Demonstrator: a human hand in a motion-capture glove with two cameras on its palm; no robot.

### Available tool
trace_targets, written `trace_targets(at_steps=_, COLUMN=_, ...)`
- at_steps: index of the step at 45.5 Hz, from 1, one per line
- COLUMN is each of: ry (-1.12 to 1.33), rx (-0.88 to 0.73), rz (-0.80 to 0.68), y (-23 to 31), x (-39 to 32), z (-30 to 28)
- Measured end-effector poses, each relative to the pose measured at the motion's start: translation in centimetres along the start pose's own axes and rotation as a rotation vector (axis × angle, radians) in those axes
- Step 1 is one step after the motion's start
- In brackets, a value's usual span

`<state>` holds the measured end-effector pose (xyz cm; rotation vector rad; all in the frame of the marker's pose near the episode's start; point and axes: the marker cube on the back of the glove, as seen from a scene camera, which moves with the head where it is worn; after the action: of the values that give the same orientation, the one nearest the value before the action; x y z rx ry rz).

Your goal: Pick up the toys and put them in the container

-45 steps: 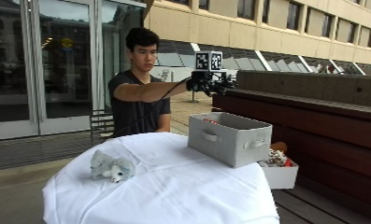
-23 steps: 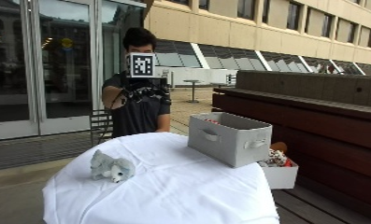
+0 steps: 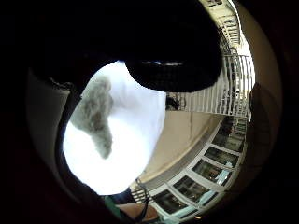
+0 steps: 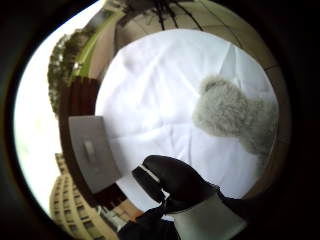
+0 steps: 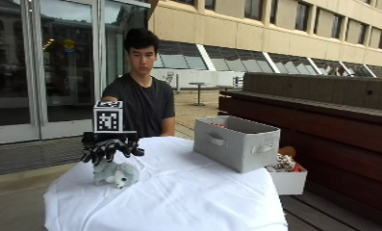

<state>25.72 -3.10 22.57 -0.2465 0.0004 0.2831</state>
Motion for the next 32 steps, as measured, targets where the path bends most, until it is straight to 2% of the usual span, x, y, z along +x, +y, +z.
trace_targets(at_steps=9, ry=0.048, rx=-0.103, rz=0.044, y=-0.6, x=0.6, z=4.9)
trace_targets(at_steps=14, ry=0.092, rx=0.005, rz=0.038, y=-0.1, x=1.0, z=6.7)
trace_targets(at_steps=25, ry=0.116, rx=0.232, rz=0.007, y=-0.8, x=0.8, z=6.1)
trace_targets(at_steps=29, ry=0.096, rx=0.159, rz=0.001, y=0.0, x=0.6, z=5.4)
trace_targets(at_steps=32, ry=0.043, rx=0.205, rz=-0.024, y=-0.6, x=0.4, z=5.2)
